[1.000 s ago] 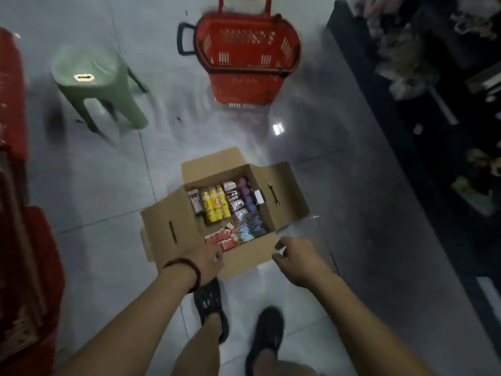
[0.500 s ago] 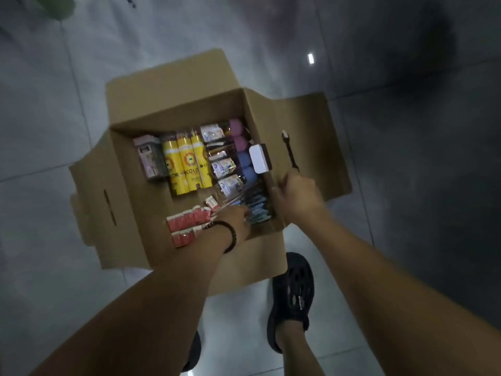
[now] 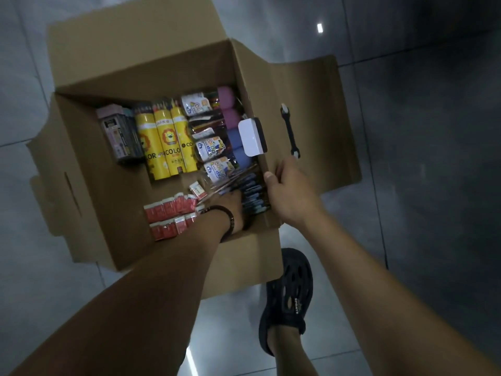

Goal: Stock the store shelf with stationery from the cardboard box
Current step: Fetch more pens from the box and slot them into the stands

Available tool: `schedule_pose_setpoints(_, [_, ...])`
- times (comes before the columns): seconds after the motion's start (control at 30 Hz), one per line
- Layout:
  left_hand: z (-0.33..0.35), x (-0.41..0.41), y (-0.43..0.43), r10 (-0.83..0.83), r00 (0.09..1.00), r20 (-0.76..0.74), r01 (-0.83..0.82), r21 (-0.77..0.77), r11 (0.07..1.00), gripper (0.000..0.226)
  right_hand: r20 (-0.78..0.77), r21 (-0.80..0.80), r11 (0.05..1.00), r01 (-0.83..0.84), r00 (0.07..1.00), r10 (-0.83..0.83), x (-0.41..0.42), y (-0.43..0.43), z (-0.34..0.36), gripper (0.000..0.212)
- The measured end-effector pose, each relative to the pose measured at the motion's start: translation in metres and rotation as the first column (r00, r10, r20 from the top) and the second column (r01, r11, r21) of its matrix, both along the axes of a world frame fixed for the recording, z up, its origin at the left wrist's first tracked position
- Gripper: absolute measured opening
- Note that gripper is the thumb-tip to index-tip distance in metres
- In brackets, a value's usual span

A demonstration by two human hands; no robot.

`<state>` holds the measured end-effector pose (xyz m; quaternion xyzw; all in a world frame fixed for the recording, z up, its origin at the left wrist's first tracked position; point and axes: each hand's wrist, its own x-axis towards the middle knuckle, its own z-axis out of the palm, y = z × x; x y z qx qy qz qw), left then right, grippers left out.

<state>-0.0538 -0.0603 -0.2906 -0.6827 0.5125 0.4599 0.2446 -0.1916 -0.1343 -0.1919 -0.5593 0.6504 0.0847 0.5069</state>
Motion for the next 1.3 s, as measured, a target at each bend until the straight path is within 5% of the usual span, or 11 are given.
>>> schedule_pose_setpoints(0.2, [-0.006, 0.001, 0.008, -0.008, 1.0, -0.012, 0.008, -0.06, 0.998, 0.047, 0.012, -0.004, 1.0, -0.03, 0.999, 0.03, -0.001, 0.001, -0.006, 0.02])
schedule_pose_setpoints(0.27, [-0.014, 0.002, 0.012, -0.018, 0.997, -0.075, 0.018, -0.002, 1.0, 0.03, 0.012, -0.017, 0.999, -0.049, 0.999, 0.049, -0.001, 0.002, -0.008, 0.018])
schedule_pose_setpoints(0.43, [-0.025, 0.007, 0.006, -0.177, 0.976, -0.124, 0.186, 0.07, 0.98, 0.055, 0.007, -0.04, 0.996, -0.075, 0.997, 0.076, 0.0, 0.004, -0.009, 0.014])
schedule_pose_setpoints(0.6, [-0.016, 0.007, -0.005, -0.271, 0.948, -0.169, 0.305, 0.23, 0.924, 0.032, -0.022, -0.057, 0.994, -0.088, 0.996, 0.087, 0.002, 0.003, -0.008, 0.013])
schedule_pose_setpoints(0.83, [-0.008, 0.013, -0.003, -0.079, 0.974, -0.212, 0.137, 0.275, 0.952, 0.034, -0.033, -0.055, 0.993, -0.105, 0.994, 0.104, 0.003, 0.003, -0.001, 0.013])
schedule_pose_setpoints(1.0, [0.041, 0.029, 0.002, 0.254, 0.93, -0.266, -0.239, 0.088, 0.967, 0.037, -0.08, -0.013, 0.994, -0.111, 0.991, 0.109, 0.003, -0.004, 0.017, 0.023])
schedule_pose_setpoints(1.07, [0.065, 0.044, 0.01, 0.38, 0.838, -0.391, -0.39, 0.057, 0.919, 0.024, -0.15, -0.121, 0.985, -0.121, 0.983, 0.102, 0.005, -0.002, 0.035, 0.027])
schedule_pose_setpoints(1.13, [0.101, 0.06, 0.022, 0.613, 0.601, -0.512, -0.645, 0.142, 0.751, 0.012, -0.143, -0.235, 0.97, -0.062, 0.989, 0.028, 0.011, 0.004, 0.063, 0.026])
schedule_pose_setpoints(1.2, [0.148, 0.076, 0.034, 0.735, 0.364, -0.572, -0.795, 0.221, 0.566, 0.008, -0.015, -0.255, 0.966, 0.052, 0.998, -0.058, 0.025, 0.013, 0.103, 0.017])
schedule_pose_setpoints(1.3, [0.239, 0.097, 0.056, 0.735, 0.117, -0.668, -0.858, 0.305, 0.414, 0.015, 0.277, -0.164, 0.965, 0.203, 0.949, -0.153, 0.061, 0.033, 0.182, 0.008])
